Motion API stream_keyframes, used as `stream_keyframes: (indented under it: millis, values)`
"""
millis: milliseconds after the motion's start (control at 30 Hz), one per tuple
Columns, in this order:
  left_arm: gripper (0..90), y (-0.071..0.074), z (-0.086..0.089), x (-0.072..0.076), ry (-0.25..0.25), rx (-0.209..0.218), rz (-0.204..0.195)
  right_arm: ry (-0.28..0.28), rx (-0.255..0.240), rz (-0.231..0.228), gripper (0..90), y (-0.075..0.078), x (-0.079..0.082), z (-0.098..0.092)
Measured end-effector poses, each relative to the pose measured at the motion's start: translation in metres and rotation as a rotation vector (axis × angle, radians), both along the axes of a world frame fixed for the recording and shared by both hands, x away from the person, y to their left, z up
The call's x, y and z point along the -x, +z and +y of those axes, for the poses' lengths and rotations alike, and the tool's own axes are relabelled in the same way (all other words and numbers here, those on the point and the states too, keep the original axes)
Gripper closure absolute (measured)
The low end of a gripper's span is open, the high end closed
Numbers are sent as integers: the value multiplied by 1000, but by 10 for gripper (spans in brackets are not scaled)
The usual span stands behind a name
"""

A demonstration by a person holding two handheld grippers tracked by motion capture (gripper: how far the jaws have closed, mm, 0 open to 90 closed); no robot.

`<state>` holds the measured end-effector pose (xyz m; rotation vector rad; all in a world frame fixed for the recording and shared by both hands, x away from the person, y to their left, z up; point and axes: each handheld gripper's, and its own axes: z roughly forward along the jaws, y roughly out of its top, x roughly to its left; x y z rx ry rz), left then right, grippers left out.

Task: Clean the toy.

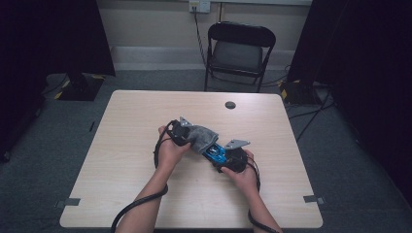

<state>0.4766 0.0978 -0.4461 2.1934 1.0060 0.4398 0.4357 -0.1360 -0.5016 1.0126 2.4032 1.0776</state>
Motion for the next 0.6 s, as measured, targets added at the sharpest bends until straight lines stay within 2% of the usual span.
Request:
stream_keyframes:
  millis: [100, 300, 500, 600]
  values:
    - [720, 1, 5, 0, 15, -5, -3, 0, 0, 1, 235, 0, 0, 0]
    - [720, -1, 20, 2, 42, 15, 8, 0, 0, 0, 235, 0, 0, 0]
    - [721, -3, 34, 2, 68, 16, 21, 0, 0, 0, 235, 0, 0, 0]
    - [721, -3, 42, 1, 80, 6, 13, 0, 0, 0, 235, 0, 0, 0]
